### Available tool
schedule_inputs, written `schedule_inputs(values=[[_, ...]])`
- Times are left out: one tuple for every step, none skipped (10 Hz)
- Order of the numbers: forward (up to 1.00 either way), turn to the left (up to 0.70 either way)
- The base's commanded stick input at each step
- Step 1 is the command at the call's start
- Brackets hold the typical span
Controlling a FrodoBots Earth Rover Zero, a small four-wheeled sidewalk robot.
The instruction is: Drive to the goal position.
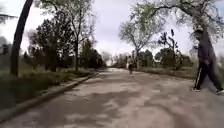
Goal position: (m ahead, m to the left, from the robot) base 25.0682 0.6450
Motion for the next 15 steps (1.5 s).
schedule_inputs(values=[[0.7, 0.0], [0.7, 0.0], [0.7, 0.18], [0.7, 0.35], [0.7, 0.35], [0.7, 0.31], [0.7, 0.18], [0.7, 0.02], [0.7, 0.0], [0.7, 0.0], [0.7, 0.0], [0.7, 0.0], [0.7, 0.0], [0.7, 0.0], [0.7, 0.0]])
